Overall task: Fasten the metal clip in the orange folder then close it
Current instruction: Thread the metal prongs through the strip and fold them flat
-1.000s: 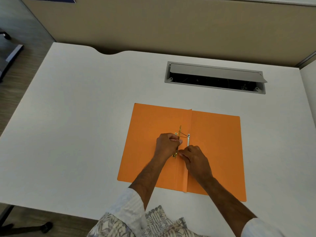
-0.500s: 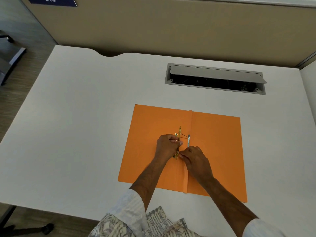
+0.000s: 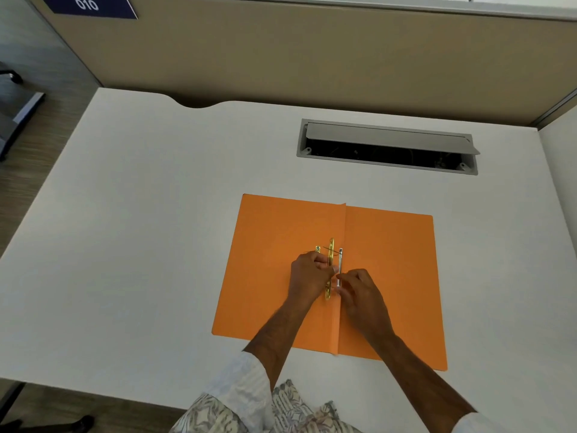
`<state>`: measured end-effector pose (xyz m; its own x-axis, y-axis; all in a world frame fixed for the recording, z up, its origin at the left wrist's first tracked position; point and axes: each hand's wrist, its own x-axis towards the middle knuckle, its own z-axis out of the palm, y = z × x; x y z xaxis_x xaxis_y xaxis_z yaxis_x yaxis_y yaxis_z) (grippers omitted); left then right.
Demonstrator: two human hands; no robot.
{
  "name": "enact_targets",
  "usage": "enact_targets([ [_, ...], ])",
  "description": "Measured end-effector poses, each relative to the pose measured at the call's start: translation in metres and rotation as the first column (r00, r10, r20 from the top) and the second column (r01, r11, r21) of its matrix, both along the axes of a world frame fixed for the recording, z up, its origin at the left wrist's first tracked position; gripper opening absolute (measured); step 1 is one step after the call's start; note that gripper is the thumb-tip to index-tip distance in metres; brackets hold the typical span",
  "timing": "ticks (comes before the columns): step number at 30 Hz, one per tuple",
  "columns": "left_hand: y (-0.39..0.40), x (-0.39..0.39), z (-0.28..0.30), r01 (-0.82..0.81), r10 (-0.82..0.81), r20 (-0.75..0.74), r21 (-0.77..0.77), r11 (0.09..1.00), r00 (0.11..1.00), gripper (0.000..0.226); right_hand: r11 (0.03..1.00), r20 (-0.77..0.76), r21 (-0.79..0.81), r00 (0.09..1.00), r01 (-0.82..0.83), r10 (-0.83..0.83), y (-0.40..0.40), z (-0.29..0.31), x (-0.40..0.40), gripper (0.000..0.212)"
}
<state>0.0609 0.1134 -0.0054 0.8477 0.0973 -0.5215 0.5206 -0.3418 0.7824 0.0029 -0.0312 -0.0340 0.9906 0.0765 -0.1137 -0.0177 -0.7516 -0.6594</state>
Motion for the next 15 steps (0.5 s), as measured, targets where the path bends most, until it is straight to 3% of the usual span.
enact_targets([
  [5, -0.009, -0.002, -0.004, 0.007, -0.009, 0.026, 0.080, 0.997, 1.000, 0.022, 0.991, -0.051, 0.094, 0.995, 0.092, -0.087, -0.005, -0.001, -0.004, 0.035],
  [12, -0.025, -0.008, 0.001, 0.026, -0.029, 0.015, 0.169, 0.985, 0.999, 0.016, 0.983, -0.155, 0.182, 0.988, 0.014, 0.015, -0.017, -0.010, -0.003, 0.063],
  [15, -0.031, -0.007, 0.006, 0.021, -0.023, 0.006, 0.214, 0.977, 1.000, 0.013, 0.989, -0.187, 0.144, 0.980, -0.044, 0.071, -0.019, -0.015, 0.001, 0.077],
])
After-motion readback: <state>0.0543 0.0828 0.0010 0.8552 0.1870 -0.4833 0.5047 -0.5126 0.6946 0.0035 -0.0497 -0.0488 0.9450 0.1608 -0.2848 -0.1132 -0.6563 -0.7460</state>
